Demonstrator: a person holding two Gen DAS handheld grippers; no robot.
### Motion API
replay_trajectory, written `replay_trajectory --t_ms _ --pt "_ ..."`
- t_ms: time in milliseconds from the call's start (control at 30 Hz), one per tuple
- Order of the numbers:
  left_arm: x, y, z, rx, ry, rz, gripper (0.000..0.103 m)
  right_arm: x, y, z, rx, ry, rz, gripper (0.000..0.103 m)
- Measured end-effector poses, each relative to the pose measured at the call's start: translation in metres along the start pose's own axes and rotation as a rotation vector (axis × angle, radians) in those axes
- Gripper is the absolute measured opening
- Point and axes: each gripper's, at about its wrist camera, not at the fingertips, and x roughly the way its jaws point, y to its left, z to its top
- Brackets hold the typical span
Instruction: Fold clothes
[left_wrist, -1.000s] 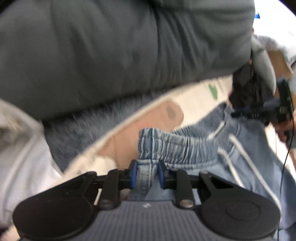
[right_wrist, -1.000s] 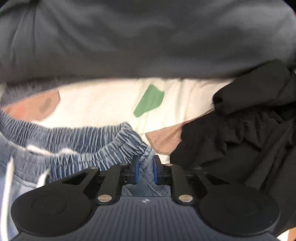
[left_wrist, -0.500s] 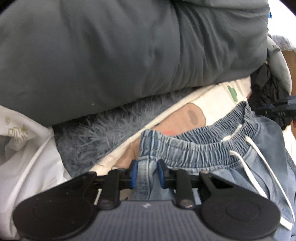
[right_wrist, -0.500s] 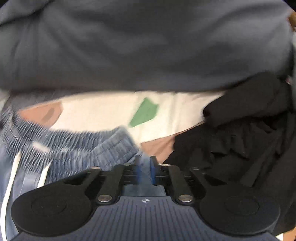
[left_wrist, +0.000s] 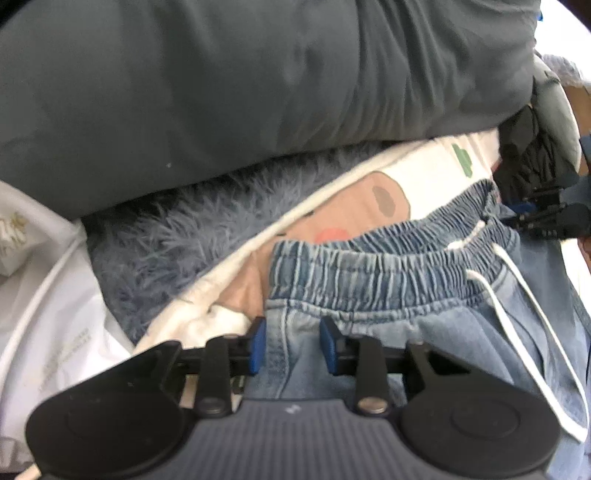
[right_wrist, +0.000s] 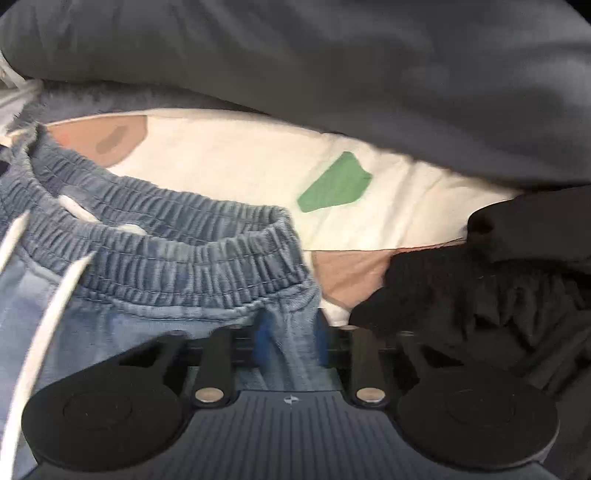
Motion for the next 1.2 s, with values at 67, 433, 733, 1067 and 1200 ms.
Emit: replay_trajectory --t_ms 67,433,733,1067,1200 --pt "-0.004 0.003 0.000 -0.014 -0.017 -0.008 0.019 -0.007 -0.004 0.001 0.030 -0.020 -0.008 0.011" --pt "-0.052 0.001 0.025 -0.047 -0.220 0.017 0.007 -0.059 -0.033 0.023 0.141 -0.188 -0.070 0.010" --pt "-0.050 0.020 0.026 -0.114 -0.218 0.107 0.006 -0.032 -0.023 0.061 0.184 -0.212 -0.084 0.010" --pt "-0.038 0.005 0.024 -0.079 -0.159 0.202 0.019 -0.008 -0.001 0.050 0.319 -0.230 -0.171 0.048" --pt "-0.038 -0.007 0.033 -0.046 -0.160 0.150 0.022 -0.021 0.003 0.043 0.348 -0.262 -0.099 0.047"
